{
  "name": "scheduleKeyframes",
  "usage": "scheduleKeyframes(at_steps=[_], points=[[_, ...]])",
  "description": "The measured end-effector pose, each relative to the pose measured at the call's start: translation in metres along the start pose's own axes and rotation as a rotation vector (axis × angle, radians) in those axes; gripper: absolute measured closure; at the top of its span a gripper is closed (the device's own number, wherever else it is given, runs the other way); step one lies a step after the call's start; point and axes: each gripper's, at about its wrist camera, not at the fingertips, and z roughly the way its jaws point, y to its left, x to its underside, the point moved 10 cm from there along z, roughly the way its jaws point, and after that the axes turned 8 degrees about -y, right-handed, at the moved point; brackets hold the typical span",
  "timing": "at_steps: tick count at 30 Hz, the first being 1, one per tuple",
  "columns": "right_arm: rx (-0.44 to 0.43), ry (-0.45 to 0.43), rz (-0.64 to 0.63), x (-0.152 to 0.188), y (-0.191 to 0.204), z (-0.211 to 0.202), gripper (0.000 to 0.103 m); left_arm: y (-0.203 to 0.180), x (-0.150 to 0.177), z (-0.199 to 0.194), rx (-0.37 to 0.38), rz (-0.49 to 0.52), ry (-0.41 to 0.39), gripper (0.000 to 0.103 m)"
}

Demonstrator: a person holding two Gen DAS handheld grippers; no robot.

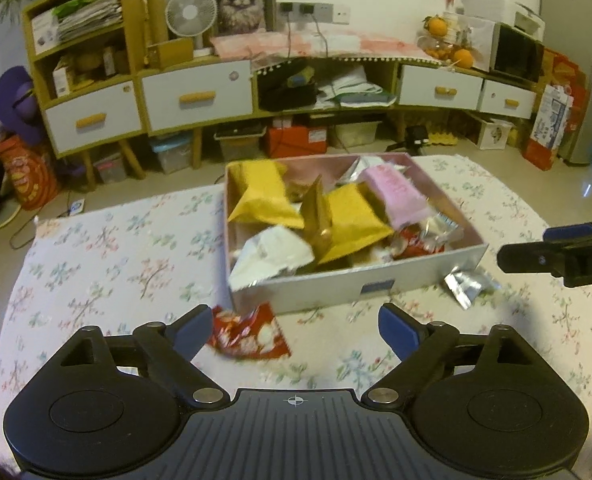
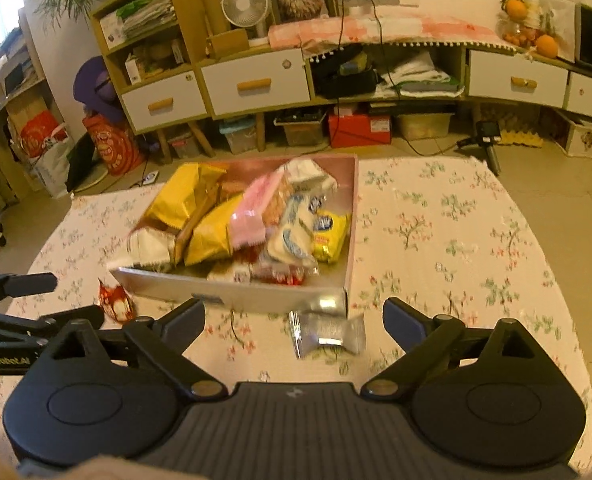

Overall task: Organize snacks
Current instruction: 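Withdraw both open tools toward the red candy wrapper and silver packet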

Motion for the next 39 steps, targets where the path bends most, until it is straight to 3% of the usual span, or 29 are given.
scheduleKeyframes(at_steps=[10,14,20,24,32,39], points=[[0.074,0.054,-0.057,0.047,-0.017,0.012,0.005,0.014,0.042,0.012,-0.020,-0.010,0.005,0.007],[0.089,0.062,-0.077,0.058,-0.023,0.018,0.005,0.022,0.054,0.019,-0.045,-0.025,-0.011,0.005],[0.113,0.081,-0.065,0.067,-0.030,0.027,0.003,0.026,0.071,0.037,-0.079,-0.039,0.026,0.004],[0.117,0.062,-0.111,0.067,-0.025,0.031,0.000,0.026,0.071,0.042,-0.081,-0.043,0.004,0.000],[0.102,0.018,-0.120,0.058,-0.021,0.043,0.000,0.037,0.063,0.056,-0.107,-0.076,-0.060,0.000],[0.123,-0.006,-0.102,0.047,-0.023,0.053,0.000,0.040,0.055,0.067,-0.123,-0.091,-0.067,0.001]])
